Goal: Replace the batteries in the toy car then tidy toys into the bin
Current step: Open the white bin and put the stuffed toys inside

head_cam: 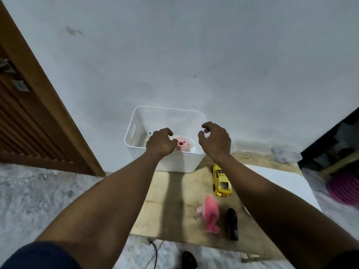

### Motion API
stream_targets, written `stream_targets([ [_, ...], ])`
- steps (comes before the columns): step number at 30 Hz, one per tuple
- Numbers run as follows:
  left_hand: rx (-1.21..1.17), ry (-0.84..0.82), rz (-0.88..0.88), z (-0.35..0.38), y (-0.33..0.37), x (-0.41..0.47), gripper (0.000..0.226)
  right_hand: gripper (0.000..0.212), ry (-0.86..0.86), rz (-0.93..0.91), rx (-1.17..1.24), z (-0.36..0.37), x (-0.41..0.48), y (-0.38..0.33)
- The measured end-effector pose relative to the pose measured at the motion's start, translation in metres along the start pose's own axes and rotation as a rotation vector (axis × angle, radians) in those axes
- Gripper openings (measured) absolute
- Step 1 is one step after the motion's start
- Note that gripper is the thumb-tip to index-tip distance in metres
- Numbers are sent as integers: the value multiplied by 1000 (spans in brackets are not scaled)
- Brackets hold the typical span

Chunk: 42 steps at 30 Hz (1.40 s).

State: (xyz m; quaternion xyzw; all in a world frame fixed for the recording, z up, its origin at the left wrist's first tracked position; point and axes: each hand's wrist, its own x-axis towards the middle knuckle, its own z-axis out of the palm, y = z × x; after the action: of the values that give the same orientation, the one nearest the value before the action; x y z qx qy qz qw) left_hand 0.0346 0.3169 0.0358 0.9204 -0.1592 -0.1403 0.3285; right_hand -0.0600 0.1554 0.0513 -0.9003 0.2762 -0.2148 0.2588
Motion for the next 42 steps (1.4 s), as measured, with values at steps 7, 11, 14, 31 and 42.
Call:
stream_targets([
  [7,142,44,189,65,10,-70,38,23,-52,105,-35,-29,-80,66],
  [11,207,-6,234,108,8,-98,40,30,-298,266,-167,-26,-116,116],
  [14,205,-113,159,141,5,-113,40,40,-462,351,-182,-19,-138,149],
  [31,-152,-319,-297,205,2,-121,48,41,-591,447,59,-8,-145,183],
  [42,-320,44,-81,19,-12,-90,28,44,-98,167,457,-22,-78,36],
])
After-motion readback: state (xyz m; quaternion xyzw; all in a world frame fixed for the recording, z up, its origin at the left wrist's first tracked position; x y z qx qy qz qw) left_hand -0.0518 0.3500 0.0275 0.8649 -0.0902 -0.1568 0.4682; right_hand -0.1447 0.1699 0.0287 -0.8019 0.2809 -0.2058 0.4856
